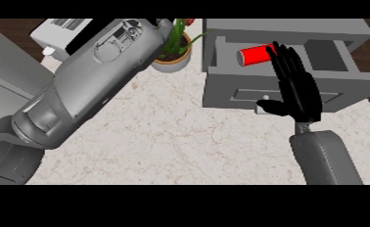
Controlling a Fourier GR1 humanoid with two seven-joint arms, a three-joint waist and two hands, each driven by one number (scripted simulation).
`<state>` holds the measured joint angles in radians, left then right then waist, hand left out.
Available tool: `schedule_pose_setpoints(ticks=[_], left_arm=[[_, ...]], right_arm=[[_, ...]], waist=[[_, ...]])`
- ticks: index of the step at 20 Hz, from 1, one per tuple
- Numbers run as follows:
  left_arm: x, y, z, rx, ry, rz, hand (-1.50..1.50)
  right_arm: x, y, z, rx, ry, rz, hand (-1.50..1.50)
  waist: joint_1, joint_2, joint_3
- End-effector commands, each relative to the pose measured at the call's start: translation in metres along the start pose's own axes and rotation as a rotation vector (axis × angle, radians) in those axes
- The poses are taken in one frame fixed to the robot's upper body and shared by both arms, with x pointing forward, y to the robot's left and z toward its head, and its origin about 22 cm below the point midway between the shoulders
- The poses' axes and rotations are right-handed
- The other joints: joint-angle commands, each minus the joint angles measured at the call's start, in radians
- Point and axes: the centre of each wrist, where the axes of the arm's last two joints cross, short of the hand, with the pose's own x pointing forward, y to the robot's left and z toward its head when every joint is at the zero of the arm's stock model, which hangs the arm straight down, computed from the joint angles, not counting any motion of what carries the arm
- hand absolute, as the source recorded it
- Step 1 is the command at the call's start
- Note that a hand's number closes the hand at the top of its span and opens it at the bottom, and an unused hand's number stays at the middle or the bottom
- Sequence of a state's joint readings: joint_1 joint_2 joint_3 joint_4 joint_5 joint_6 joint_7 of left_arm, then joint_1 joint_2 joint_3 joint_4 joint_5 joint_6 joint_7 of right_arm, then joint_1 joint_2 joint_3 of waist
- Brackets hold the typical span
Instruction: Pick up the can, place it into the drawer and close the drawer
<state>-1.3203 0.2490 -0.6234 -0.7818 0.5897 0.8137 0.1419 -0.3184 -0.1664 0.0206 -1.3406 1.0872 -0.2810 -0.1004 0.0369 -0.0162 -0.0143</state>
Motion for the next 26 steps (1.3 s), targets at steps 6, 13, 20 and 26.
schedule_pose_setpoints(ticks=[6,13,20,26], left_arm=[[-0.001,0.049,0.001,-0.018,0.027,-0.022,-1.5],[-0.014,0.056,0.014,-0.005,0.049,-0.021,-1.5],[-0.038,0.069,0.04,-0.016,0.06,-0.018,-1.5],[-0.037,0.082,0.041,-0.035,0.058,-0.004,-1.5]], right_arm=[[-0.023,0.042,-0.016,0.021,0.063,0.102,-1.5],[0.006,0.054,-0.058,-0.076,0.042,0.086,-1.5],[-0.006,0.046,-0.092,-0.123,0.088,0.129,-1.5],[0.01,0.039,-0.12,-0.158,0.077,0.153,-1.5]], waist=[[0.024,0.017,0.015],[0.019,0.023,0.016],[0.041,0.029,0.016],[0.05,0.039,0.016]])
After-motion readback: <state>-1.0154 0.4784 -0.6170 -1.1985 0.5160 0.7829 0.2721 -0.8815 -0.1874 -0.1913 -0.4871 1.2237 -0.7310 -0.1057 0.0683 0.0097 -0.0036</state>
